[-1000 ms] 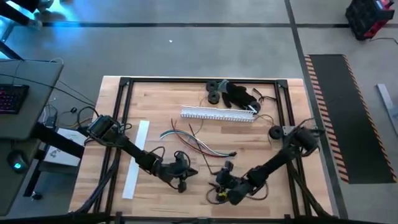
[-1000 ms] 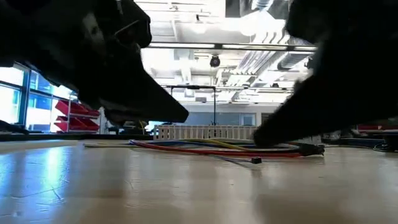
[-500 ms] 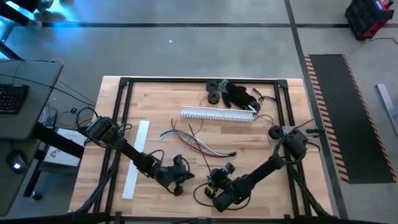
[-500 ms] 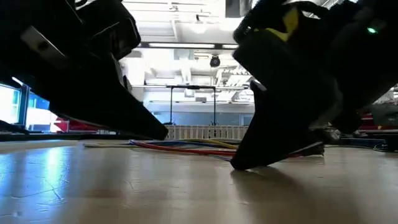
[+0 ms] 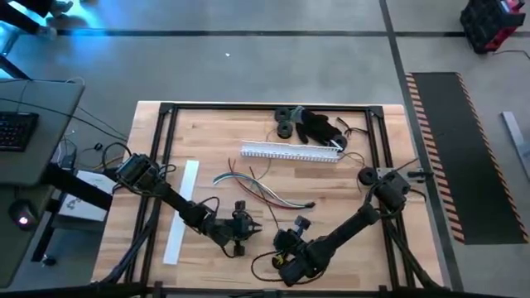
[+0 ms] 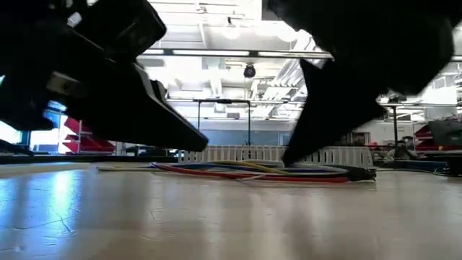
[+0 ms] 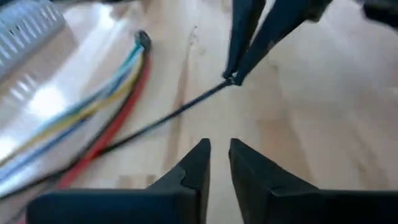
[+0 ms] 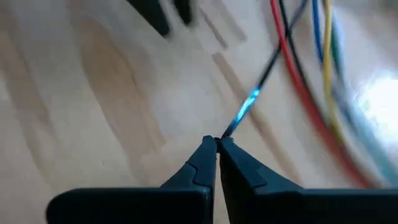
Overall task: Ziptie cables
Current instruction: Wrap the cable wire using a black zip tie
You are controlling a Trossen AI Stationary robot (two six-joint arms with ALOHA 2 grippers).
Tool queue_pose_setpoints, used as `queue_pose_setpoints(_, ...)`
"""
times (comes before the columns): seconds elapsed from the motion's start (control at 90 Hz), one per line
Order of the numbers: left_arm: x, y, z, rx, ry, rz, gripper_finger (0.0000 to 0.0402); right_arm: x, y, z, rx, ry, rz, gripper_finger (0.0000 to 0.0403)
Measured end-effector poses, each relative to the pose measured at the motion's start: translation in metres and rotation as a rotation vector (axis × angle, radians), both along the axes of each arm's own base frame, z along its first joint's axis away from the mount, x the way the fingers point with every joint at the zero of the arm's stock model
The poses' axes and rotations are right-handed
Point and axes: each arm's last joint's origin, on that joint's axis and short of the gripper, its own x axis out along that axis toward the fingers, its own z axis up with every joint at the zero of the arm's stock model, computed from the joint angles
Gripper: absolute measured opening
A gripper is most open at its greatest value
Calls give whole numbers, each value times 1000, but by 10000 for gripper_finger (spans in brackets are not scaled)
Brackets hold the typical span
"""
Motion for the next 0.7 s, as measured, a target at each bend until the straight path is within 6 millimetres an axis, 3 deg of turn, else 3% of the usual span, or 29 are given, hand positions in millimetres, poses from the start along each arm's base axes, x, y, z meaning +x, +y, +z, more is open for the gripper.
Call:
queue_pose_setpoints(0.189,10,12,3,63,-16,-46,94,6,1,15,-112,89,170,1)
queue_pose_setpoints(0.467,19,22,5,103,-23,-198,95,8,3,15,-192,205,374,1)
queue_pose_setpoints(0.7,22,24,6,38,-25,-183,95,1,1,13,-136,203,265,4)
